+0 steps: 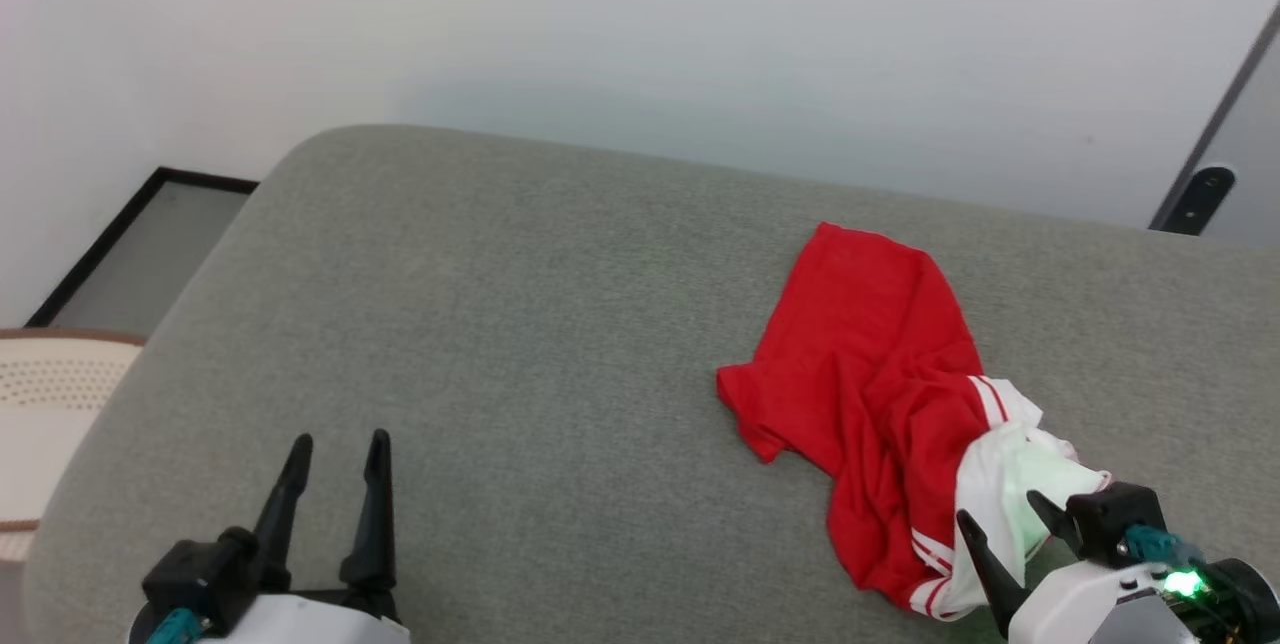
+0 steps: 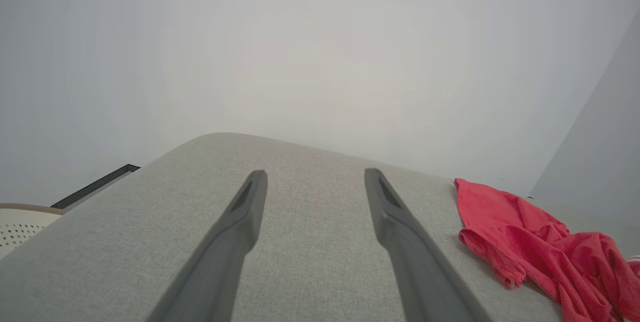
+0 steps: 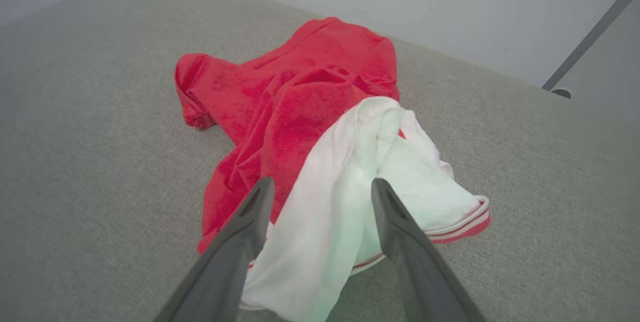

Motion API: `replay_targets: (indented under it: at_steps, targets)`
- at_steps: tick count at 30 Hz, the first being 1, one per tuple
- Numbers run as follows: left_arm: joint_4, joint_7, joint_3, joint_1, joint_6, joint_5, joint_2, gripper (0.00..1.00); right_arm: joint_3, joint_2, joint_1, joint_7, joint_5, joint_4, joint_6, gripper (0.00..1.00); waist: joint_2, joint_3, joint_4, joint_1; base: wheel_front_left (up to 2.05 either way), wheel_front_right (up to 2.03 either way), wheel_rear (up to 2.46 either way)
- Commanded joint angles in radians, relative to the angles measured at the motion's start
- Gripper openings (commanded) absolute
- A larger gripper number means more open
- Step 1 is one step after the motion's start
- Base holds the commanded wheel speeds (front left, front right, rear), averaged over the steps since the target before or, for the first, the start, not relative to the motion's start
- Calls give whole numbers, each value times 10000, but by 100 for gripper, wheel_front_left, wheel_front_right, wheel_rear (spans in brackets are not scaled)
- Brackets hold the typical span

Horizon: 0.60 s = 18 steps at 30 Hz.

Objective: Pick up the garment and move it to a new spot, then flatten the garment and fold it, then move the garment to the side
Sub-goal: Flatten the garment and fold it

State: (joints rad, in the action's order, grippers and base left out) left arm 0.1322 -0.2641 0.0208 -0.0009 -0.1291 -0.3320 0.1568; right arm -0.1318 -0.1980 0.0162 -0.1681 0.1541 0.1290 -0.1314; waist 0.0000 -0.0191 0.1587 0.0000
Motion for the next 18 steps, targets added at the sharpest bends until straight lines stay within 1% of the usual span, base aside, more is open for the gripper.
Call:
replay_targets:
  at_steps: [1, 7, 10, 12, 13, 14, 15, 18]
  targets:
    - [25, -5, -39, -100, -28, -30, -71, 100, -28, -111, 106, -504, 134, -78, 14, 100, 0, 42, 204, 0, 0, 0, 0]
    - [125, -5, -103, -185, -28, -96, -185, 100, 34, -133, 110, -2974, 514, -331, 14, 100, 0, 156, 370, 0, 0, 0, 0]
    - [158, -5, -110, -235, -28, -106, -218, 100, 83, -73, 39, -3849, 607, -490, 14, 100, 0, 234, 416, 0, 0, 0, 0]
    - [169, -5, -125, -267, -28, -129, -236, 100, 149, -23, 44, -4183, 541, -634, 14, 100, 0, 281, 438, 0, 0, 0, 0]
    - [169, -5, -132, -291, -28, -138, -243, 100, 181, 4, 60, -4285, 491, -685, 14, 86, 0, 310, 450, 0, 0, 0, 0]
    - [177, -5, -136, -321, -28, -158, -258, 100, 214, 41, 96, -4364, 447, -731, 14, 38, 0, 338, 463, 0, 0, 0, 0]
    - [185, -5, -145, -351, -28, -171, -270, 100, 279, 96, 137, -4389, 419, -777, 14, 0, 0, 364, 472, 0, 0, 0, 0]
    - [203, -5, -162, -389, -28, -194, -306, 100, 425, 193, 240, -4487, 356, -882, 14, 0, 0, 439, 486, 0, 0, 0, 0]
